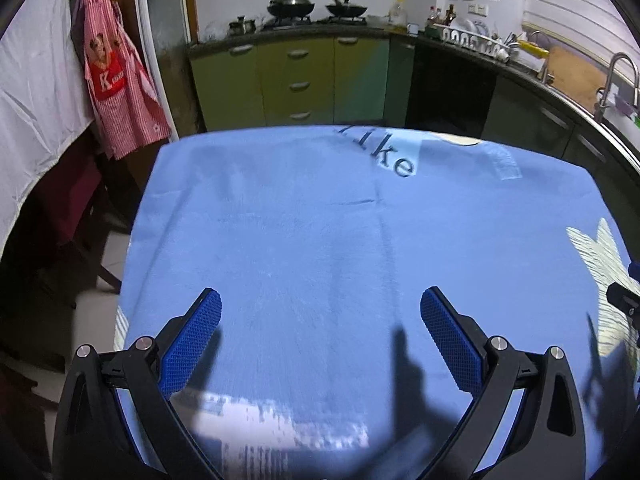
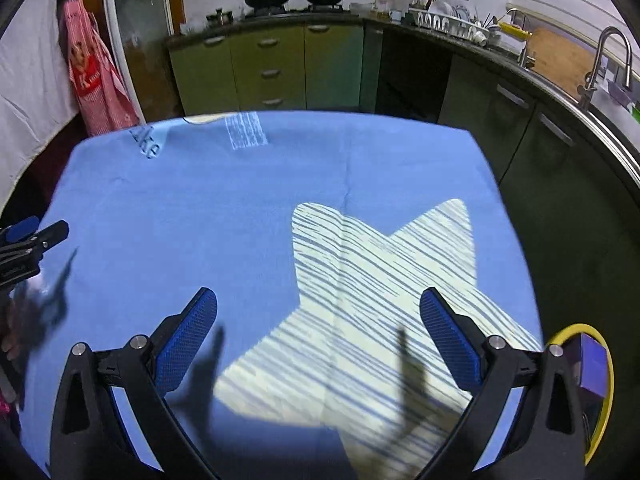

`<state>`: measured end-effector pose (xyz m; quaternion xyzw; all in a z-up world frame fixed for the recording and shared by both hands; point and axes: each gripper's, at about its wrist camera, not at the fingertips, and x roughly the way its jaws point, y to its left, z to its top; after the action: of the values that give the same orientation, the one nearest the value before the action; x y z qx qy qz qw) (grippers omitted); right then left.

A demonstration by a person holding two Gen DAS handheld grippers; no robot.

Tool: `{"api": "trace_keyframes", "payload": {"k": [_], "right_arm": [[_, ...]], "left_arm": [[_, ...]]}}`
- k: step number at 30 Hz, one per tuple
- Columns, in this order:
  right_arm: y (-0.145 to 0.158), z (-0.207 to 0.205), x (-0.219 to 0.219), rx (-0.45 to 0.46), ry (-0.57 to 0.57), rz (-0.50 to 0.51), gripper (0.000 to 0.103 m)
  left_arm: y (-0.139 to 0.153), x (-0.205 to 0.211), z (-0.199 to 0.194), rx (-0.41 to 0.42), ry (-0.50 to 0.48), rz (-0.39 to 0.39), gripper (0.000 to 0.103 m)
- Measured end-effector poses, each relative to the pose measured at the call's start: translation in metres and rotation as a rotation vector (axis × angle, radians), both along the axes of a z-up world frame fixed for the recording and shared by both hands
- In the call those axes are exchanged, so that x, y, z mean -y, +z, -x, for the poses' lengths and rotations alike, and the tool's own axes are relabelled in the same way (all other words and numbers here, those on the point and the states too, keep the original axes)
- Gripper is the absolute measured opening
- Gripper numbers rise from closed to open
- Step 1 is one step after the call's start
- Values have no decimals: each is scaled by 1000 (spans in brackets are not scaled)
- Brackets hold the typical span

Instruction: Collect trash

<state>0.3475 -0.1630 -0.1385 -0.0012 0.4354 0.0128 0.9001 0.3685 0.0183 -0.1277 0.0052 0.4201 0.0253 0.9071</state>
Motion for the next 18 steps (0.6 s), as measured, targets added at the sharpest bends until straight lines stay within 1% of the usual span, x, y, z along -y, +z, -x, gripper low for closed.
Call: {"api": "trace_keyframes", "payload": {"k": [2, 3, 6, 8, 12, 18], "right_arm": [[-7, -10, -2, -12, -7, 3, 97], [-9, -13, -2, -17, -9, 4, 97], [-16, -21, -3, -25, -38, 13, 97], [-22, -25, -2, -50, -42, 1, 97], [-23, -27, 0, -56, -53, 3, 97], [-22, -28, 0, -58, -53, 5, 98]], "left_arm": [[-7, -2, -10, -23, 5, -6, 98], [-9, -4, -11, -36, -2, 6, 98], [-11, -3, -15, -45, -6, 4, 98], [-13, -1, -19, -54, -16, 14, 98], [-20, 4, -25, -94, -35, 38, 98], [-23, 11, -26, -104, -37, 17, 98]]}}
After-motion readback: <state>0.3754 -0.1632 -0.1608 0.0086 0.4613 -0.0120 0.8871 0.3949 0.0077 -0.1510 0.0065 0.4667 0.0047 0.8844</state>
